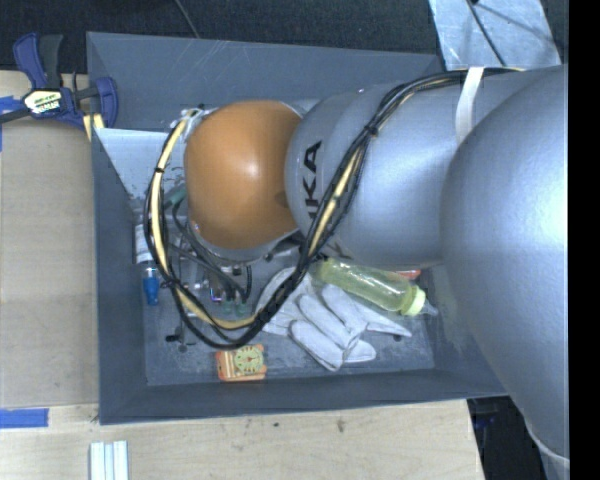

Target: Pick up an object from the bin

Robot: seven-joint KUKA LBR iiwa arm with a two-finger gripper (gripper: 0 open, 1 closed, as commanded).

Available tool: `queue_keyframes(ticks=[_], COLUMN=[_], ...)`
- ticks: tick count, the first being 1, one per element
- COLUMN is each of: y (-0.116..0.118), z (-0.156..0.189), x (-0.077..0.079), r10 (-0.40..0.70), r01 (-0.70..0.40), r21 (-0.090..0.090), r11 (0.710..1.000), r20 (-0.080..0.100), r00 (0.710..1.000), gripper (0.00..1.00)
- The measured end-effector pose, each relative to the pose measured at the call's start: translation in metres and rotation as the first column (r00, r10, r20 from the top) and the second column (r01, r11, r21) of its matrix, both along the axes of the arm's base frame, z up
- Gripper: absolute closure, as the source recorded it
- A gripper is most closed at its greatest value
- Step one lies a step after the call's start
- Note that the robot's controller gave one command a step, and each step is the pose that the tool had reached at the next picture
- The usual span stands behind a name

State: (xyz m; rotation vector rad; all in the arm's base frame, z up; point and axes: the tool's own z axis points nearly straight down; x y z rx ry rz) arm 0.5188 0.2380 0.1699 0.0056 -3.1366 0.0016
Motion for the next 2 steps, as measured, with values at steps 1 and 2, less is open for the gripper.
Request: queue_keyframes(ticks=[1, 2], y=[-0.001, -0.017], z=[0.005, 0.045], x=[0.002, 0.005], r10=[-0.003, -0.067], r01=[0.003, 0.067], r21=[0.002, 0.000], r11=[1.000, 0.998], r20=[0.007, 0.002], r00=[1.000, 0.998], gripper=[0.00, 0.00])
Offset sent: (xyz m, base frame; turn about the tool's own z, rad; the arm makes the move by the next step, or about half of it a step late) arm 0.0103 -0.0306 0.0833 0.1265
